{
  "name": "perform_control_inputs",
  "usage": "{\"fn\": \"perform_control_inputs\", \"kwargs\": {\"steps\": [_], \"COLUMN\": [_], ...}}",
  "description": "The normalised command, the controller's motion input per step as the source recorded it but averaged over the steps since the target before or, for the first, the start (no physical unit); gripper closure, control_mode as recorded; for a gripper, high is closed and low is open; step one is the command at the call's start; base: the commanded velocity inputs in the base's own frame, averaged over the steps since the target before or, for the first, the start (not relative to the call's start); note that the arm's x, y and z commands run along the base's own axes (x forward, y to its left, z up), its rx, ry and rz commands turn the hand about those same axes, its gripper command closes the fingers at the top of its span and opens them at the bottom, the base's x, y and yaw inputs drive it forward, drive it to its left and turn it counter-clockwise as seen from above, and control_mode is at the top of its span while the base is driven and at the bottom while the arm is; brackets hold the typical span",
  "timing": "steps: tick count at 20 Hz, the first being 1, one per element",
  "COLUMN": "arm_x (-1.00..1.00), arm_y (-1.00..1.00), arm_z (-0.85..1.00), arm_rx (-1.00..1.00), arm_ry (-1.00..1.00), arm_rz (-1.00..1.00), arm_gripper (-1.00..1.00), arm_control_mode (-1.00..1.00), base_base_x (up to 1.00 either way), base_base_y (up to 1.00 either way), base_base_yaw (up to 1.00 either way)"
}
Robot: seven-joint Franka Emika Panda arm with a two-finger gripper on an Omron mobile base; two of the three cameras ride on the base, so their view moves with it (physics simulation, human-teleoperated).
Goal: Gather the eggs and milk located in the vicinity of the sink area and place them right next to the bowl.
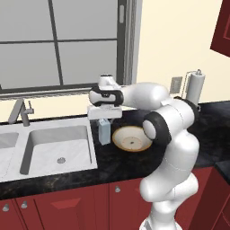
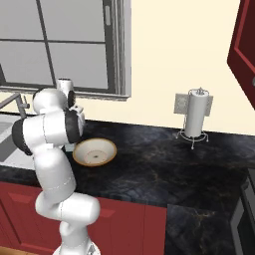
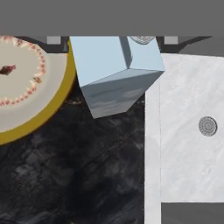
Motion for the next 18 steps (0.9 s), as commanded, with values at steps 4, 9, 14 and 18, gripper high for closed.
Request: {"fn": "perform_control_inputs", "kwargs": {"steps": [4,9,14,18], "arm_x": [0.39,0.23,0.0,-0.06], "arm_y": [0.08,0.02,0.0,0.0], "arm_z": [0.0,-0.02,-0.01,-0.02], "arm_rx": [0.0,0.0,-0.01,0.0], "arm_ry": [0.0,0.0,0.0,0.0], "arm_rz": [-0.09,-0.09,-0.1,-0.09], "arm_gripper": [1.0,1.0,1.0,1.0], "arm_control_mode": [-1.0,-1.0,-1.0,-1.0], "base_base_x": [0.0,0.0,0.0,0.0], "base_base_y": [0.0,0.0,0.0,0.0], "base_base_yaw": [0.0,0.0,0.0,0.0]}}
